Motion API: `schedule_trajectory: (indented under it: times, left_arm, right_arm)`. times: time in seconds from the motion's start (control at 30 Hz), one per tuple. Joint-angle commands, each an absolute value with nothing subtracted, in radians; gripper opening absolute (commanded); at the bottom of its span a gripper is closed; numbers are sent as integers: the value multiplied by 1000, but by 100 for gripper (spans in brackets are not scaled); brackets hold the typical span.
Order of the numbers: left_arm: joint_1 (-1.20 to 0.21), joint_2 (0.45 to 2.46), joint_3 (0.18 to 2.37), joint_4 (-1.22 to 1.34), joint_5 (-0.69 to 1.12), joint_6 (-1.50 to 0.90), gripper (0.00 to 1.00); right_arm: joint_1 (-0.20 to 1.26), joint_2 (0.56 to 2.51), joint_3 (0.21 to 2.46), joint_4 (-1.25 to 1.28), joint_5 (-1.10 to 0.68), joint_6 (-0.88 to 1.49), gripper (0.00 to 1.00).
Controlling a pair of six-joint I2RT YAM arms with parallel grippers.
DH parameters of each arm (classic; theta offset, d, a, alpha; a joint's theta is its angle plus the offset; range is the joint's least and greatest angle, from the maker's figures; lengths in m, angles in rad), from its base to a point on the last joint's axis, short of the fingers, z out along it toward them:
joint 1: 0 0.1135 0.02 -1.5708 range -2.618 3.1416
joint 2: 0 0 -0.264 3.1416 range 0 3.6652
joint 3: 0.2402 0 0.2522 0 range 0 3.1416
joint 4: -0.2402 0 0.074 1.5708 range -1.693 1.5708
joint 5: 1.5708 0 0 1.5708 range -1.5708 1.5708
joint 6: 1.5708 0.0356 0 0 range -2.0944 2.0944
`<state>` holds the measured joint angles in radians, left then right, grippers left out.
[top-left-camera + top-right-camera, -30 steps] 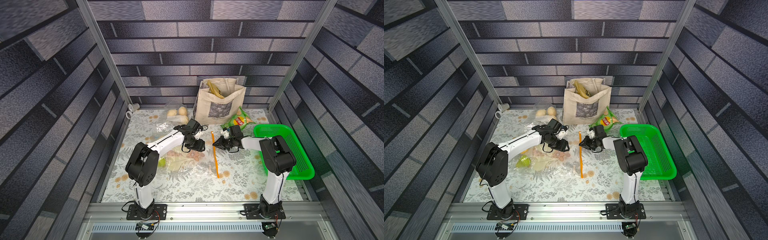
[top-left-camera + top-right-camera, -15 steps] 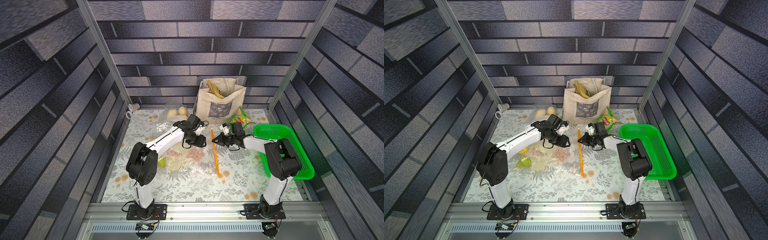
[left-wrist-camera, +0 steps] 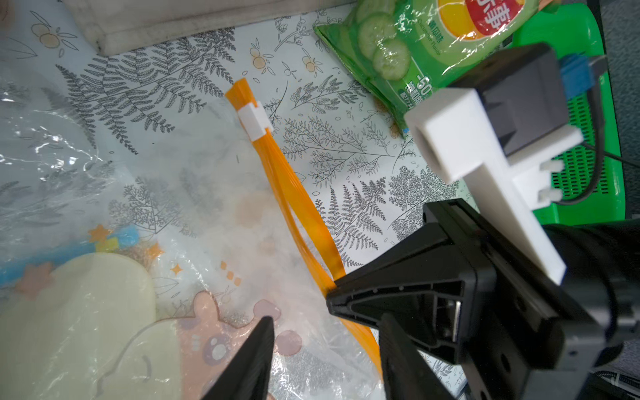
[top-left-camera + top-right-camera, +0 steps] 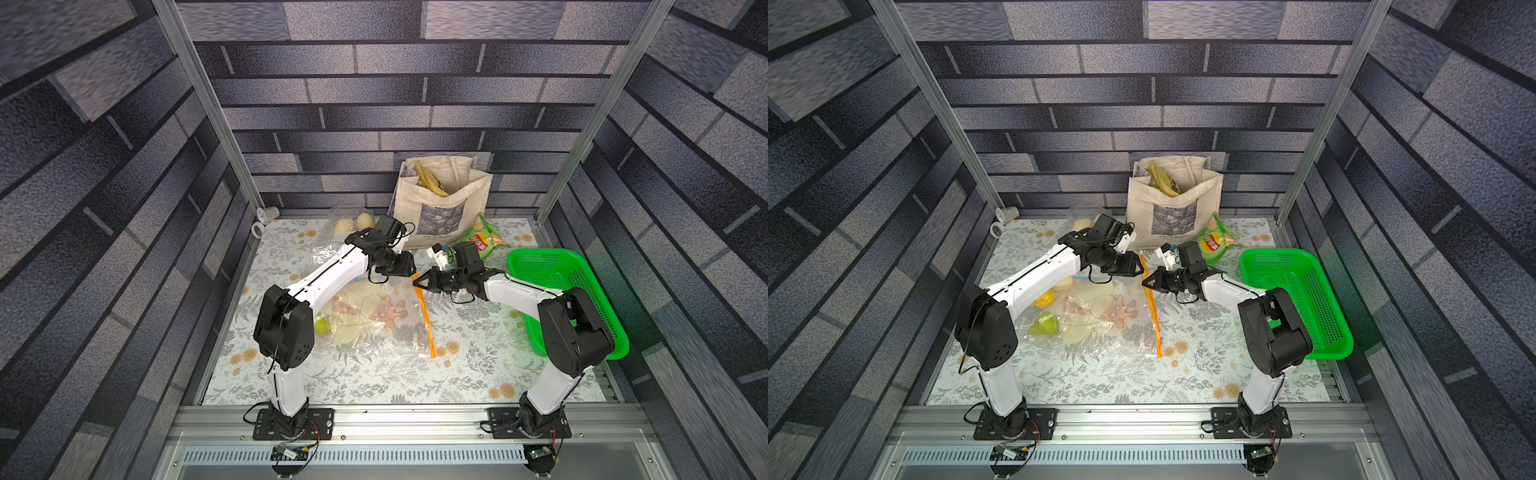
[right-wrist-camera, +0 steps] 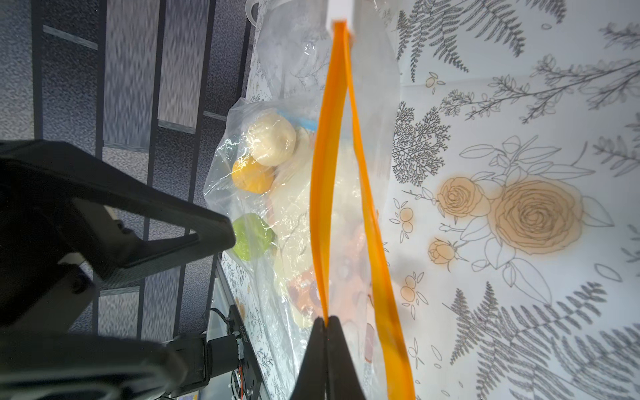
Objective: Open the zip-top bag and take out the pear
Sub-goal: Open the zipper of the food storage bag at the center of the board.
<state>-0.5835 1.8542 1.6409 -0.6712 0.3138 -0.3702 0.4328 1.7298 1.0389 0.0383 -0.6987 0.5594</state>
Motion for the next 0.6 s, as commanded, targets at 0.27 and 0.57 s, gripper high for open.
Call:
schedule_trajectory:
  times: [0.27, 0.57]
  left_arm:
    - [-618, 1881, 1629, -634, 276, -480, 39]
    - [-618, 1920, 1655, -656, 248, -486, 39]
  right_arm:
    - [453, 1665, 1034, 42, -690, 545, 1]
    - [461, 1635, 1011, 55, -690, 538, 2]
